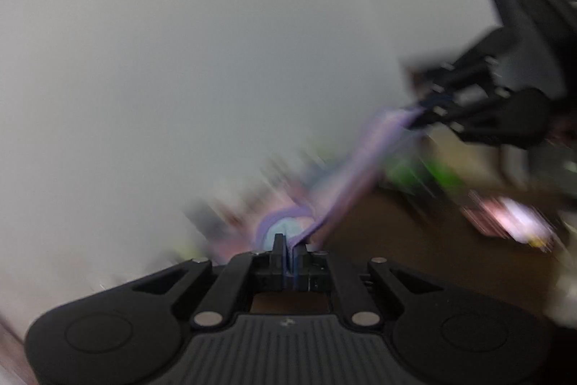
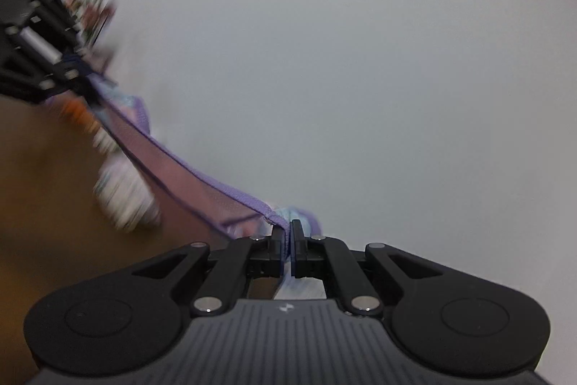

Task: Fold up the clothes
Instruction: 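Lay the garment flat on the table with both grippers and open them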

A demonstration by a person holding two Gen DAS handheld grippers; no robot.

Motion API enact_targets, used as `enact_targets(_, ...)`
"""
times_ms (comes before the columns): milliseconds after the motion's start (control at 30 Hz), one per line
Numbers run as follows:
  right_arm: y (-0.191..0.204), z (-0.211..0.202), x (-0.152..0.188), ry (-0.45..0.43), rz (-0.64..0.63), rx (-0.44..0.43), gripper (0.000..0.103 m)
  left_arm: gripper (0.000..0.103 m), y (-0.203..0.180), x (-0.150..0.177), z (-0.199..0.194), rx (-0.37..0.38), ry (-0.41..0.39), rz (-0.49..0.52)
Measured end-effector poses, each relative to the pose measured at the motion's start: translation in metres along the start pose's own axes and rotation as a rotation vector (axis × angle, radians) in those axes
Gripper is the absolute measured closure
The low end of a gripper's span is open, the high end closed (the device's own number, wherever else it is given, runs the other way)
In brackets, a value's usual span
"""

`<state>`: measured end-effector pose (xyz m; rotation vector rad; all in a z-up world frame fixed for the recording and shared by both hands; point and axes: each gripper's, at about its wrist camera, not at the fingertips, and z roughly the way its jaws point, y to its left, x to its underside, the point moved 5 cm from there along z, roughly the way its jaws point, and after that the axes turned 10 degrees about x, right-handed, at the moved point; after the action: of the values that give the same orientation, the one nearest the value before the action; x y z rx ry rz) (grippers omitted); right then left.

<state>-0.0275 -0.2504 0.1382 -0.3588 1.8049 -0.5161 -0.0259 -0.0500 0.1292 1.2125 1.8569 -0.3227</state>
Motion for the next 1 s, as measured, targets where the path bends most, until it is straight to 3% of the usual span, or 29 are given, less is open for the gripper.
enact_targets(100,0.054,-0.022,0.097,0.248,0.055,-0.190,0.100,0.091,-0.024,0.092,0.024,0.209,0.151,-0.212)
enact_targets(133,0.060,-0.035,0.108,0.279,0.088,-0.231,0.097,0.090,-0.029,0.112,0.021,0.291,0.178,-0.285)
enact_targets(200,0.068,-0.061,0.126,0.325,0.157,-0.302,0.089,0.087,-0.023,0.121,-0.003,0.396,0.119,-0.407)
enact_targets(233,0.072,-0.075,0.134,0.347,0.192,-0.338,0.072,0.079,-0.013,0.117,-0.011,0.418,0.079,-0.444)
enact_targets(267,0.069,-0.074,0.125,0.334,0.256,-0.351,0.065,0.071,-0.001,0.111,-0.019,0.436,0.037,-0.477)
enact_targets(367,0.052,-0.055,0.099,0.293,0.400,-0.390,0.068,0.060,0.043,0.086,-0.023,0.376,-0.055,-0.559)
enact_targets(533,0.072,-0.029,0.086,0.242,0.429,-0.346,0.071,0.062,0.063,0.076,0.038,0.078,0.032,-0.522)
enact_targets(733,0.089,-0.027,0.116,0.277,0.421,-0.320,0.070,0.060,0.099,0.074,0.095,-0.034,0.061,-0.463)
enact_targets(867,0.087,-0.017,0.131,0.349,0.421,-0.306,0.073,0.060,0.143,0.073,0.125,-0.075,0.097,-0.519)
enact_targets(1000,0.084,-0.014,0.136,0.359,0.425,-0.333,0.074,0.059,0.177,0.071,0.162,-0.089,0.110,-0.580)
